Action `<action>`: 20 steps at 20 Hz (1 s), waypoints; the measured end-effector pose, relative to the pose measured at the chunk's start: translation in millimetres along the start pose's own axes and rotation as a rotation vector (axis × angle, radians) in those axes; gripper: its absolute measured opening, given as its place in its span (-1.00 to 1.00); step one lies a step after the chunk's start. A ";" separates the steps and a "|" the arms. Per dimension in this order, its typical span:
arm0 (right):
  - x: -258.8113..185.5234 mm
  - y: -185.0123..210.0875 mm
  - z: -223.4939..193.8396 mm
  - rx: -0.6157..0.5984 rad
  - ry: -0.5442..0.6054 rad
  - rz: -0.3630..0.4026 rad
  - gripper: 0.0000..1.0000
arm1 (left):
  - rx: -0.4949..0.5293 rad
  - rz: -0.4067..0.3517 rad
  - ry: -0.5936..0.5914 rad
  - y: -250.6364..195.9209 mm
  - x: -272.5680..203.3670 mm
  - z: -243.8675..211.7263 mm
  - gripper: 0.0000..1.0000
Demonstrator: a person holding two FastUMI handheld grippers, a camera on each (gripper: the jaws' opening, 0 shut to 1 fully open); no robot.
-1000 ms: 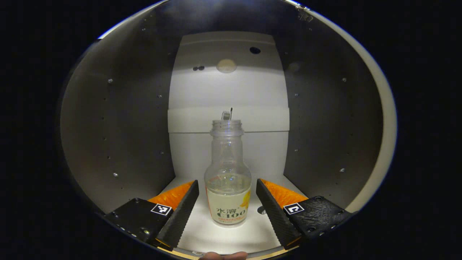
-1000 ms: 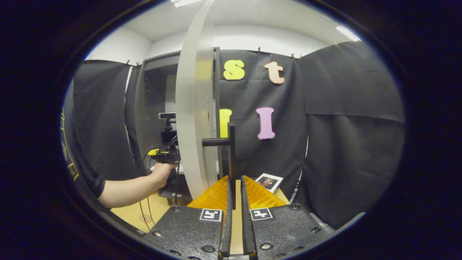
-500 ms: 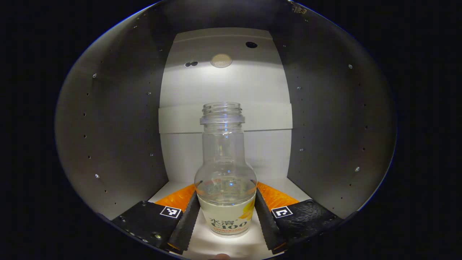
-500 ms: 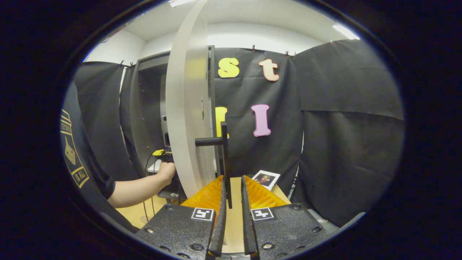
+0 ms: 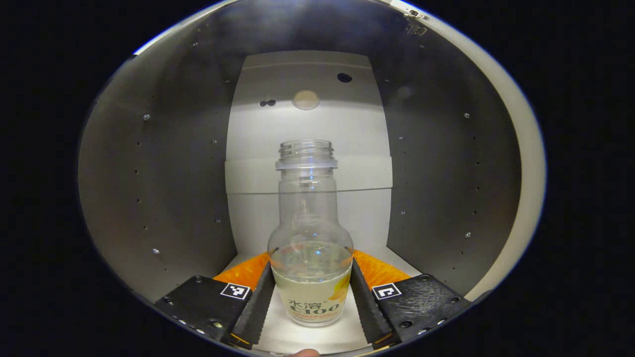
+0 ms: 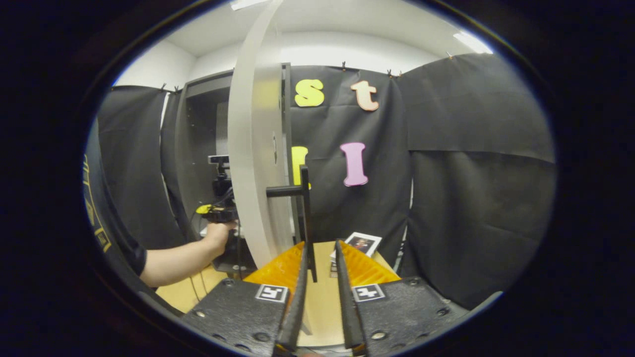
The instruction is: Open the cabinet door with the right hand, grasp the bottle in the cabinet with the left hand and place it on the coaster, then close the cabinet door with the right hand.
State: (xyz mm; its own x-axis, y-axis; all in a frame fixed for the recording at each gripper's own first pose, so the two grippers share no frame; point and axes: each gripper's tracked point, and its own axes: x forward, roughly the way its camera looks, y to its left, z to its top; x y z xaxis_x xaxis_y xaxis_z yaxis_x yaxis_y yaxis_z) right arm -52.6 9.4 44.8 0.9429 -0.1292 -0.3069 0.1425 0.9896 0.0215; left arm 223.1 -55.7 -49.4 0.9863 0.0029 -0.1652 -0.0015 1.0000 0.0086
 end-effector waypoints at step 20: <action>-48.6 22.2 -78.5 0.026 0.151 0.258 0.99 | 0.105 0.054 -0.074 63.4 -181.6 17.3 0.67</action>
State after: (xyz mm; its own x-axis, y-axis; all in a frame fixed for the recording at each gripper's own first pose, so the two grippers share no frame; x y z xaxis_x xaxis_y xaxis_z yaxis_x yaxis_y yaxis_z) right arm -118.9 42.7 -14.5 0.8940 0.1392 -0.4258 -0.0865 0.9863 0.1408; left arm 46.7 7.0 -1.8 0.9947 0.0523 -0.0889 -0.0415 0.9920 0.1193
